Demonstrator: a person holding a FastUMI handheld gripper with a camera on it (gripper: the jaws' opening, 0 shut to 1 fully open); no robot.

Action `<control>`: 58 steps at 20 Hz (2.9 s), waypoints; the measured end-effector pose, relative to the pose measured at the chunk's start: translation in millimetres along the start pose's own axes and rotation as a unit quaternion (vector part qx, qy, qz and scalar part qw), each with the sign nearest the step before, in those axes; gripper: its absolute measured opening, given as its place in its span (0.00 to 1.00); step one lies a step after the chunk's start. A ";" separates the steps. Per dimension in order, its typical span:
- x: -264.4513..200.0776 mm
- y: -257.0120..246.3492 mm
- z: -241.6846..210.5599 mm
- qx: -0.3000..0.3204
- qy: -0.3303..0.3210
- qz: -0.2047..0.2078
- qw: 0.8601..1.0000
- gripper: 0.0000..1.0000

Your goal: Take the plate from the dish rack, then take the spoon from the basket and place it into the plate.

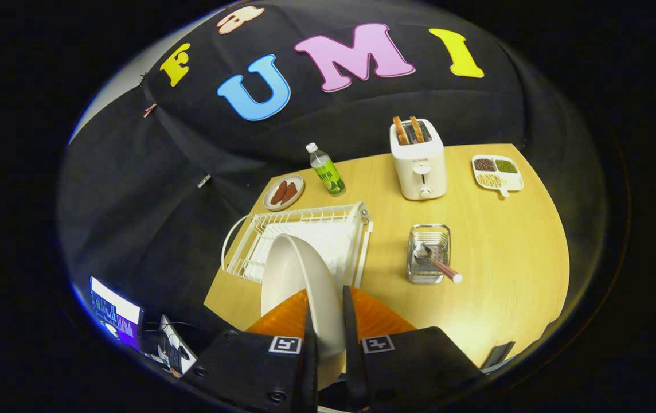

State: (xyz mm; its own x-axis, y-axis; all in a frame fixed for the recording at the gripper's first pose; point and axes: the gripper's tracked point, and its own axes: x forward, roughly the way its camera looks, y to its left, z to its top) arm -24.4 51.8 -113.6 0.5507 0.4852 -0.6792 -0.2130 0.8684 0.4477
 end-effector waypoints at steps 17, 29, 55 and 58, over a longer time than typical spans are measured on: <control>70.5 -173.3 -96.1 0.051 0.100 0.011 0.994 0.24; 68.8 -196.6 -74.8 -0.045 0.064 0.024 0.997 0.83; 104.6 -124.6 28.1 -0.252 -0.175 0.072 0.949 0.98; 123.2 -123.3 22.2 -0.272 -0.160 0.069 0.946 0.62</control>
State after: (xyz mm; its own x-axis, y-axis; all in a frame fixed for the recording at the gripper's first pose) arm 87.5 2.2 -239.6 0.6855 0.6171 -0.3863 -0.6361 0.7658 0.0944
